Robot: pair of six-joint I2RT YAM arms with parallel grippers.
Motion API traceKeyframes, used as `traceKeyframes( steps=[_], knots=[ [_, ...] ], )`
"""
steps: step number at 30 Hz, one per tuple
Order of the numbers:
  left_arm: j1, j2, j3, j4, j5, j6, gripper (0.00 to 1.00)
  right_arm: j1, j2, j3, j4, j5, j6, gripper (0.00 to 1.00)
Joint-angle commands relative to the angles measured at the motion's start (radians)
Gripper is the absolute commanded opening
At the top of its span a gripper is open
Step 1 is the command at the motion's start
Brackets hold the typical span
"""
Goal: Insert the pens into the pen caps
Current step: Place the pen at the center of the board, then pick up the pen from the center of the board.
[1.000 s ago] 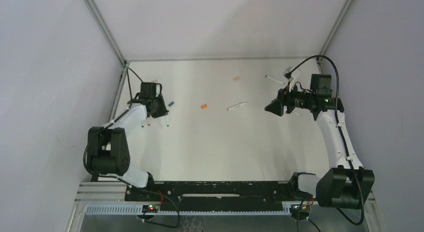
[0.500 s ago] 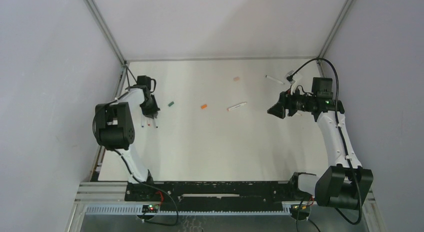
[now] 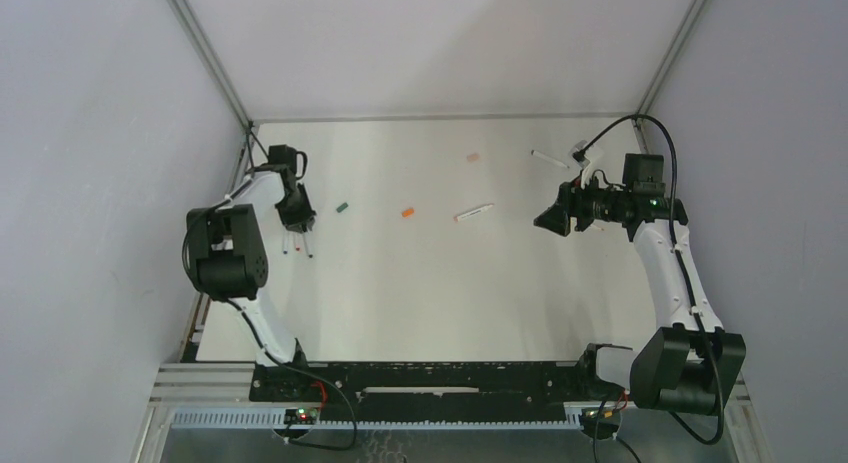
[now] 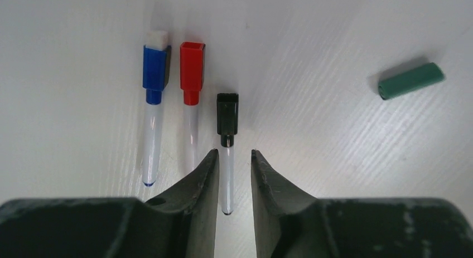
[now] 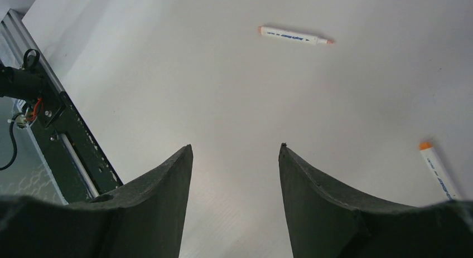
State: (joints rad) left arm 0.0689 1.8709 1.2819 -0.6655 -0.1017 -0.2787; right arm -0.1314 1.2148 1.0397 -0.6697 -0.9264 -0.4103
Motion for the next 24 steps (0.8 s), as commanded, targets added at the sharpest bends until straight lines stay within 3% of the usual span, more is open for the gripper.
traceKeyframes(
  steps=[1,7,15,19,22,24],
  knots=[
    [0.006,-0.143,0.000,0.034,0.047,0.033,0.31,-0.008,0.005,0.022,0.018,-0.032,0.005,0.65],
    [0.003,-0.358,-0.105,0.188,0.222,0.057,0.31,-0.008,0.011,0.022,0.022,-0.049,0.024,0.65],
    [0.003,-0.620,-0.246,0.511,0.476,0.009,0.36,-0.023,0.040,0.075,-0.017,-0.059,0.027,0.65],
    [0.020,-0.672,-0.280,0.633,0.518,-0.067,0.42,-0.039,0.072,0.119,-0.066,-0.064,0.008,0.65],
    [0.047,-0.681,-0.288,0.684,0.530,-0.146,0.56,-0.040,0.112,0.177,-0.143,-0.047,-0.036,0.65],
    [0.067,-0.671,-0.288,0.712,0.563,-0.197,0.60,-0.040,0.156,0.232,-0.205,-0.025,-0.068,0.65]
  ],
)
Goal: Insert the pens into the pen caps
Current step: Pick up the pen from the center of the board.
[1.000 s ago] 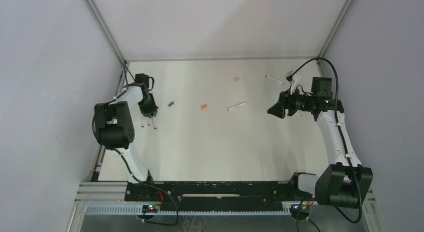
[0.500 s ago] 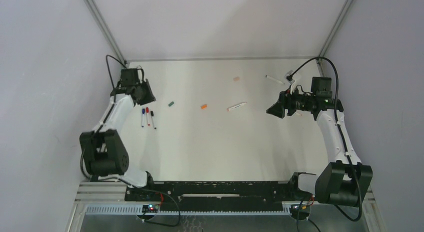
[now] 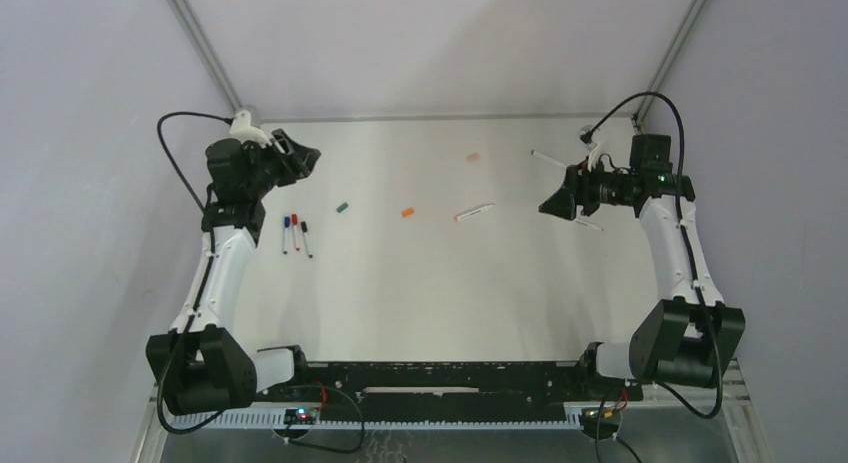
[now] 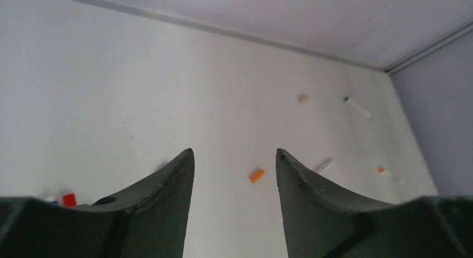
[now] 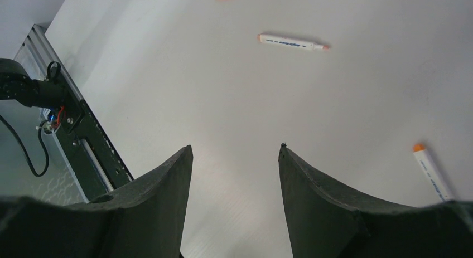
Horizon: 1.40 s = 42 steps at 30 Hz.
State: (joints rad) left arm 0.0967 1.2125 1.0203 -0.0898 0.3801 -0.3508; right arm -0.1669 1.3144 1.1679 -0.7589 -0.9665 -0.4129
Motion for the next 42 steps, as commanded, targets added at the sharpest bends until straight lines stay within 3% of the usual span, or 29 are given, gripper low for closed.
traceKeyframes(
  steps=[1,4,7,11,16,19,23,25,27,30,32,37,42],
  knots=[
    [0.052,-0.005,-0.030,0.153,0.098,-0.153,0.61,-0.005,0.091,0.142,-0.154,0.028,-0.083,0.65],
    [0.077,0.018,-0.045,0.200,0.145,-0.211,0.70,-0.009,0.220,0.285,-0.306,0.053,-0.129,0.63],
    [0.078,-0.003,-0.062,0.203,0.140,-0.191,0.72,-0.020,0.322,0.369,-0.367,0.050,-0.140,0.60],
    [0.046,-0.078,-0.050,0.064,0.054,-0.045,0.73,-0.022,0.345,0.332,-0.299,0.046,-0.114,0.60],
    [-0.104,-0.182,-0.006,-0.109,-0.151,0.203,0.74,-0.022,0.307,0.237,-0.122,0.067,-0.033,0.60],
    [-0.171,-0.241,-0.031,-0.069,-0.191,0.264,0.76,-0.022,0.298,0.200,-0.038,0.105,0.018,0.60],
    [-0.175,-0.295,-0.108,0.099,-0.165,0.220,0.99,-0.011,0.293,0.168,0.016,0.095,0.047,0.60],
    [-0.175,-0.294,-0.144,0.175,-0.190,0.150,1.00,0.004,0.289,0.157,0.009,0.116,0.022,0.60],
    [-0.168,-0.263,-0.162,0.220,-0.158,0.086,1.00,0.011,0.284,0.140,0.017,0.113,0.019,0.60],
    [-0.173,-0.168,-0.132,0.218,0.005,0.038,0.99,0.030,0.273,0.109,0.028,0.114,0.007,0.61],
    [-0.216,-0.111,-0.109,0.214,0.046,0.039,0.94,0.041,0.268,0.089,0.034,0.118,-0.002,0.61],
    [-0.400,0.068,0.028,0.020,-0.067,0.219,0.86,0.049,0.267,0.073,0.041,0.095,-0.001,0.61],
    [-0.532,0.413,0.303,-0.281,-0.146,0.321,0.70,0.046,0.259,0.055,0.052,0.084,0.003,0.61]
  ],
)
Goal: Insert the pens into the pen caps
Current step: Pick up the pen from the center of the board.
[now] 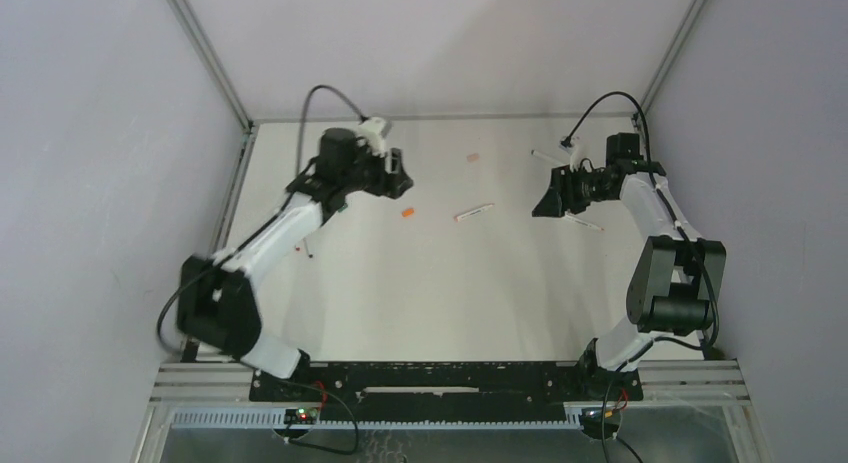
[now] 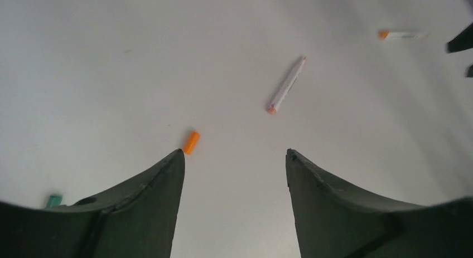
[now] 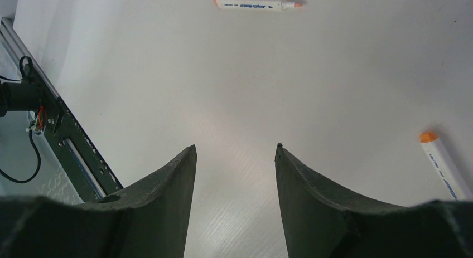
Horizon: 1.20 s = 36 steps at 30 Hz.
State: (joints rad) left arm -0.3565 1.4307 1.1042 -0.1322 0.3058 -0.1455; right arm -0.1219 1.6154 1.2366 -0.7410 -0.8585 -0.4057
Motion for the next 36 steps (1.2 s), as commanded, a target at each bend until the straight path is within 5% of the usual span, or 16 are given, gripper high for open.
traceKeyframes(
  steps=[1,8,17,36],
  knots=[
    [-0.100,0.261,0.274,-0.283,-0.088,0.117,0.69,-0.001,-0.048,-0.023,0.040,-0.025,-0.004,0.61],
    [-0.202,0.596,0.623,-0.424,-0.085,0.079,0.69,-0.018,-0.065,-0.069,0.064,-0.031,0.004,0.62],
    [-0.226,0.818,0.813,-0.408,0.027,0.097,0.66,-0.034,-0.066,-0.081,0.075,-0.063,0.020,0.62],
    [-0.287,0.925,0.861,-0.448,0.014,0.041,0.41,-0.035,-0.051,-0.080,0.080,-0.083,0.028,0.62]
  ],
)
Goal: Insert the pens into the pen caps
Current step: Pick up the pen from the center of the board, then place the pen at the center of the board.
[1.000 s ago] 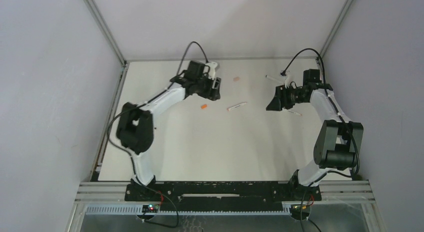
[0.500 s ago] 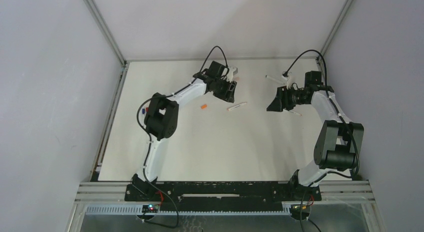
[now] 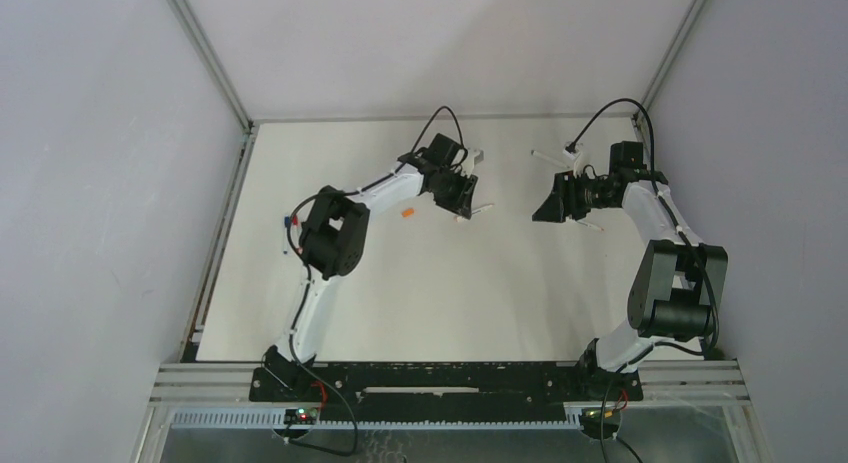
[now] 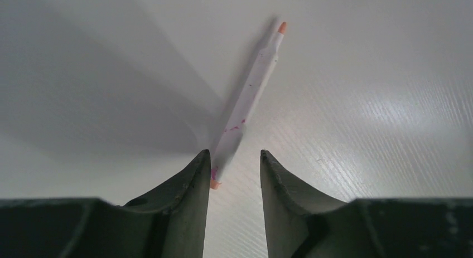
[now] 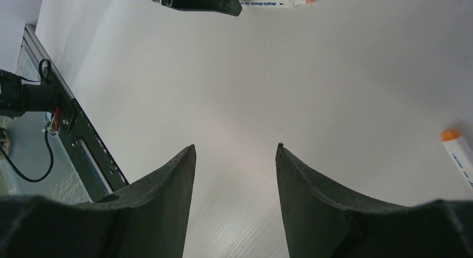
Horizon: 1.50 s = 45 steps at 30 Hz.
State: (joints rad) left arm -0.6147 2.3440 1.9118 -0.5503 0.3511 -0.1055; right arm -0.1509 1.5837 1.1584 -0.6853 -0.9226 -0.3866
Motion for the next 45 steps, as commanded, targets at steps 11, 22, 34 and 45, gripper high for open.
traceKeyframes(
  steps=[11,22,34,45],
  knots=[
    [-0.084,0.019,0.068,-0.121,-0.245,0.025,0.25,-0.006,-0.025,-0.002,0.020,-0.024,0.007,0.62],
    [-0.084,-0.103,-0.136,-0.027,-0.263,-0.088,0.00,0.006,-0.047,-0.030,0.040,-0.032,0.012,0.62],
    [0.106,0.020,0.117,-0.182,-0.227,-0.154,0.00,0.008,-0.062,-0.041,0.050,-0.048,0.018,0.62],
    [0.176,0.196,0.387,-0.202,-0.097,-0.215,0.00,-0.018,-0.073,-0.040,0.049,-0.063,0.024,0.62]
  ],
)
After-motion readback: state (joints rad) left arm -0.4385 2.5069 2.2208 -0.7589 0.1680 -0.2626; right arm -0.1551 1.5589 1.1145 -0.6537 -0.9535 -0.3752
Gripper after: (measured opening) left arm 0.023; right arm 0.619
